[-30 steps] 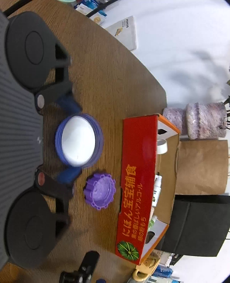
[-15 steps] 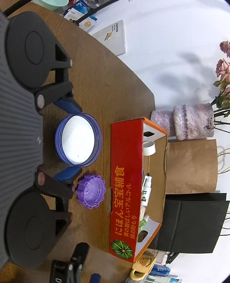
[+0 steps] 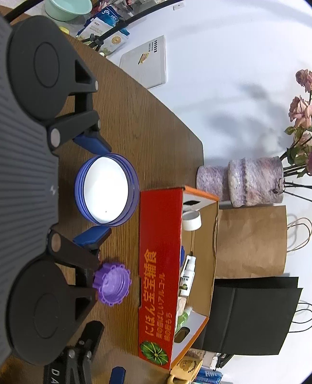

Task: Organize rigid objects
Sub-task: 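Grasp the purple ribbed cap with the right tool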

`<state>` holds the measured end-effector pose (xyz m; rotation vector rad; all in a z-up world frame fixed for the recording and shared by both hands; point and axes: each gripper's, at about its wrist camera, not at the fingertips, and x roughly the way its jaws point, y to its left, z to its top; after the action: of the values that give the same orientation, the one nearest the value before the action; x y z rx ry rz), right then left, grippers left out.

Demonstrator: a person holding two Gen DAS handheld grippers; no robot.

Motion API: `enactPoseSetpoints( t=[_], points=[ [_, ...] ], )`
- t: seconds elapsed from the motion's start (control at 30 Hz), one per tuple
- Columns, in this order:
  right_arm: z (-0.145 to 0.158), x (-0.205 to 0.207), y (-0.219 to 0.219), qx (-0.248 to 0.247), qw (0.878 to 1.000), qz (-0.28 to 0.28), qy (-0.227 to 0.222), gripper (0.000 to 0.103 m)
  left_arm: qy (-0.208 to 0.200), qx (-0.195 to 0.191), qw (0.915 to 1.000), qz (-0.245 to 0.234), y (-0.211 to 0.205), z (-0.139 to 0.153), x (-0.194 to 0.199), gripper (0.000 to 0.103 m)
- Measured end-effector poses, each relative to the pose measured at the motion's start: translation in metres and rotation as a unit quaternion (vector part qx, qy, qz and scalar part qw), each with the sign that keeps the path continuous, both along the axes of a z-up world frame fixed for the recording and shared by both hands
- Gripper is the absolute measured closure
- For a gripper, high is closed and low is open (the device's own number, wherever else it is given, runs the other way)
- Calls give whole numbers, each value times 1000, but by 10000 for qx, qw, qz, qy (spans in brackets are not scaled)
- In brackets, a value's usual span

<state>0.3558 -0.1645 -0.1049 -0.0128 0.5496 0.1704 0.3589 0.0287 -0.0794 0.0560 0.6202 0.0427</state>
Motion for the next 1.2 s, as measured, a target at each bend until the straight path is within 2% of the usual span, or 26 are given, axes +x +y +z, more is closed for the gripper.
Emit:
enactPoseSetpoints(
  t=[0.43,0.87,1.0,1.07,1.1,1.2],
  points=[
    [-4,18,48,-117,9997,82,207,0,-127,70,9998,146,33,6,1,36],
    [-7,34,71,-83,9991,-79,404,0,-123,109,9993,322,57,3,8,36],
    [-8,39,76,-39,9988,-94,489,13,-133,104,9993,335,60,2,8,36],
    [-8,40,78,-3,9985,-66,537,31,-130,105,9993,340,60,2,9,36],
    [-8,40,78,15,9986,-55,525,50,-127,106,9993,343,60,2,9,36],
    [-6,37,77,100,9989,38,453,50,-133,105,9993,336,60,2,9,36]
  ],
)
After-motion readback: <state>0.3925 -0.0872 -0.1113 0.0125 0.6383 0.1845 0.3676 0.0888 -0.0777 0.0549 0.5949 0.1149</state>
